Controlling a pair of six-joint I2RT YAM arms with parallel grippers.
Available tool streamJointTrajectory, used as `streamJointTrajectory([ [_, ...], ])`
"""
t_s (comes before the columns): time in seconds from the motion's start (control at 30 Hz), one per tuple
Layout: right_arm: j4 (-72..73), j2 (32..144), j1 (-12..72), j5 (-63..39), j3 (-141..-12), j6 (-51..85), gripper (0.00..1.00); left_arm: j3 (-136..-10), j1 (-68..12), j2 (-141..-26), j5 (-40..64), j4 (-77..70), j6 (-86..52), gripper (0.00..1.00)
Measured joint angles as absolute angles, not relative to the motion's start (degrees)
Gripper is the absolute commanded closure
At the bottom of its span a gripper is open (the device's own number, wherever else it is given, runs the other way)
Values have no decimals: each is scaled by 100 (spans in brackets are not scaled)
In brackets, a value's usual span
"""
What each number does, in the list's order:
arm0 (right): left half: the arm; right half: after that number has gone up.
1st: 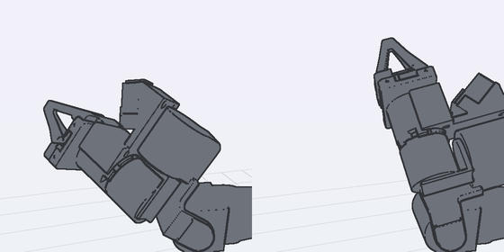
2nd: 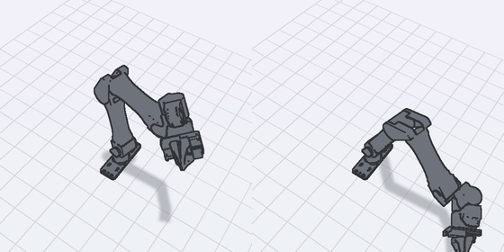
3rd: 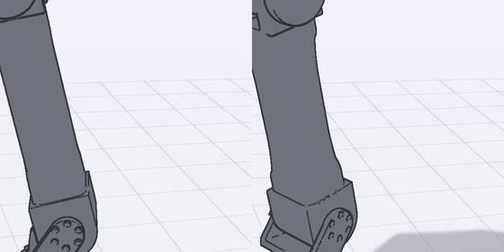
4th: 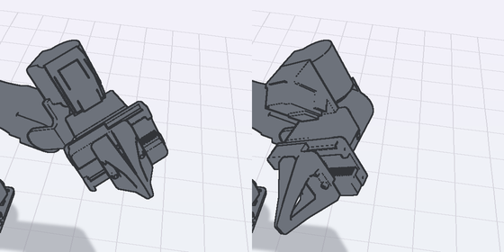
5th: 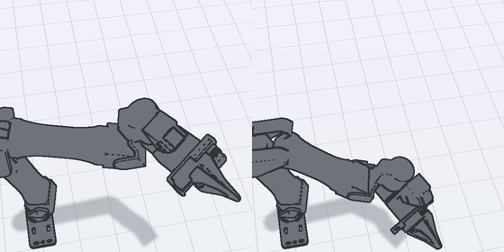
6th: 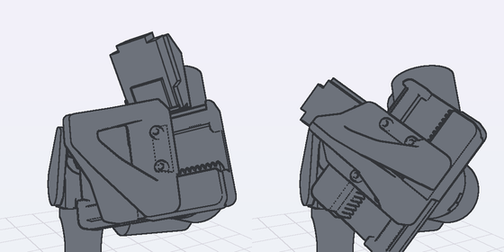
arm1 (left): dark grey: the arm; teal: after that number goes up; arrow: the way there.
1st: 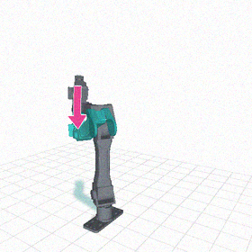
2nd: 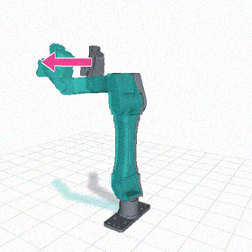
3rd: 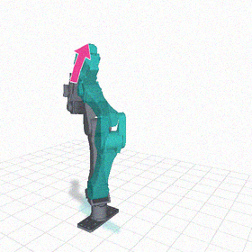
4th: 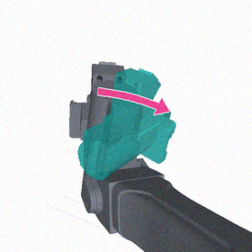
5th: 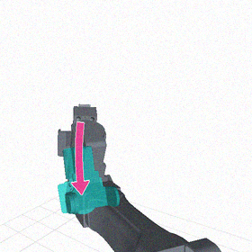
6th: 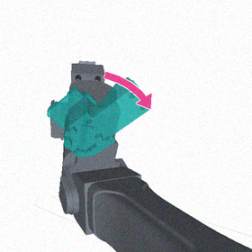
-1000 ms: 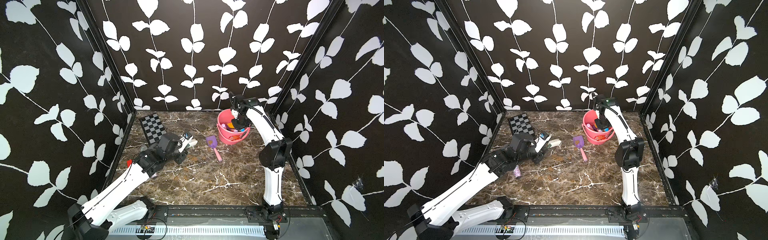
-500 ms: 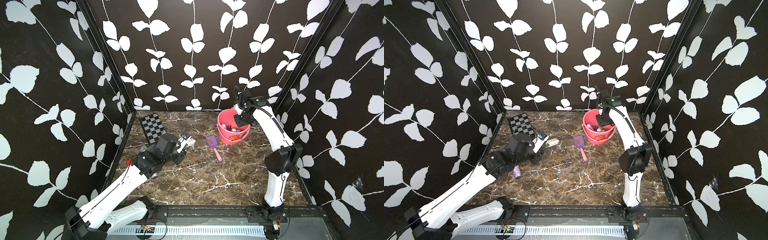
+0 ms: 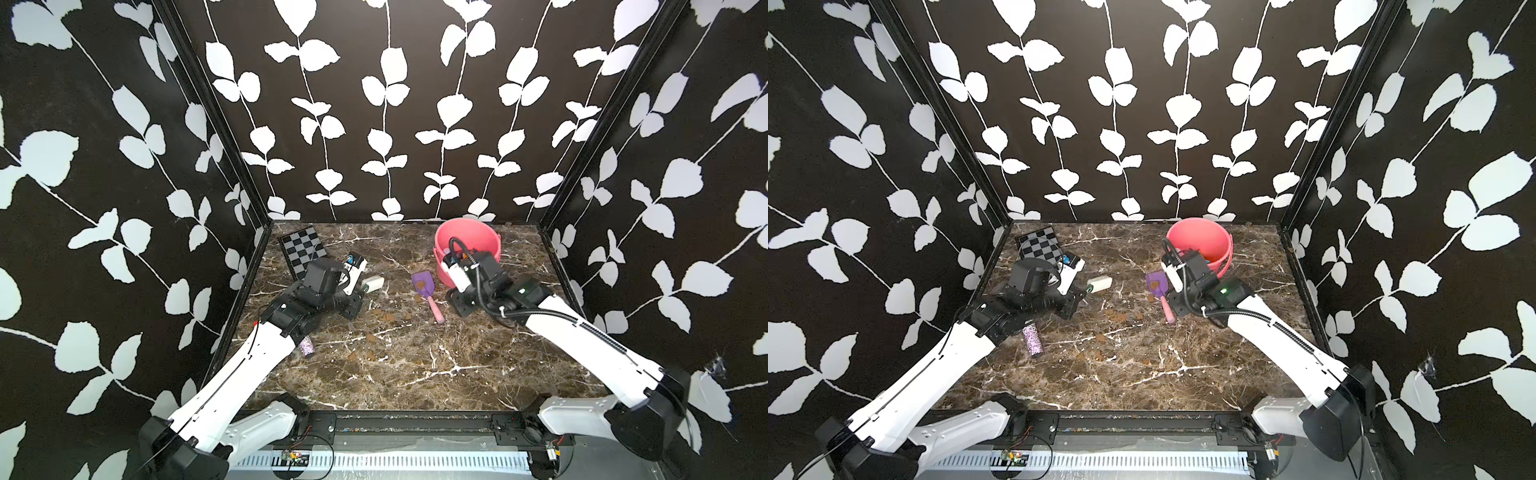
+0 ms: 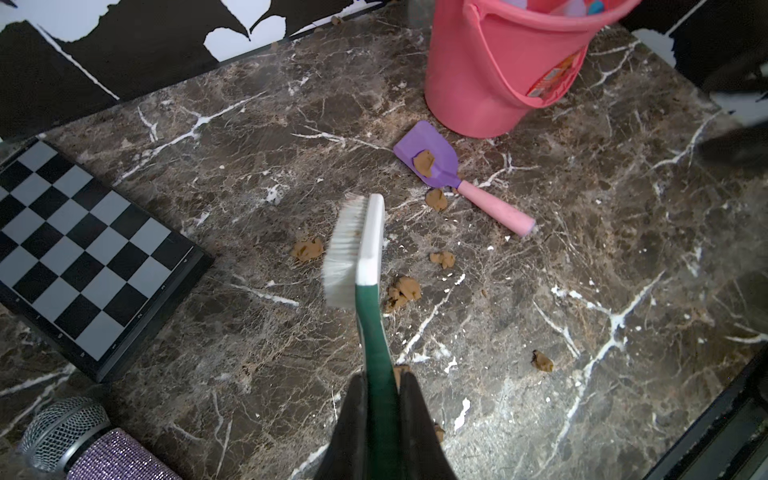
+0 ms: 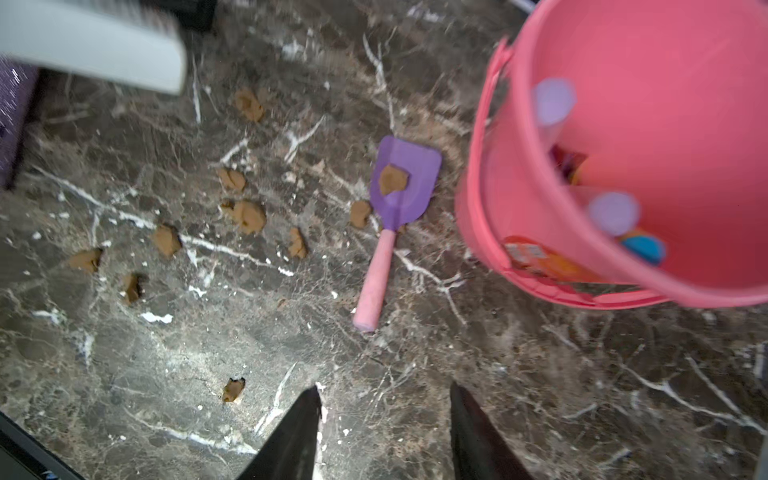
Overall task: Brush the soil off the hand trowel and place it into the bucket
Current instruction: Pick up the hand trowel from the center of the board.
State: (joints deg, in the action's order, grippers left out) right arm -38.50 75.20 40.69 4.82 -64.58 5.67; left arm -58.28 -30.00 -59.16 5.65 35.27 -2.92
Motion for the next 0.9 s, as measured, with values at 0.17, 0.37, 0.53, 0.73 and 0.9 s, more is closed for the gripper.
streamJointTrajectory([
  [0.17,-3122,8471,4401,755,-5795,1041,36,-5800,-2882,-5920,792,3437,-425,100],
  [0.37,-2309,9325,4445,1129,-5780,1540,34,-5802,-2877,-5920,913,3435,-482,100],
  [0.53,-2025,9946,4357,1175,-5898,1776,35,-5802,-2877,-5911,919,3435,-495,100],
  [0.73,-1804,10237,4217,1087,-5931,1979,40,-5802,-2877,-5898,919,3435,-491,100],
  [0.9,-1645,10272,4121,985,-5911,2115,56,-5802,-2877,-5898,919,3433,-489,100],
])
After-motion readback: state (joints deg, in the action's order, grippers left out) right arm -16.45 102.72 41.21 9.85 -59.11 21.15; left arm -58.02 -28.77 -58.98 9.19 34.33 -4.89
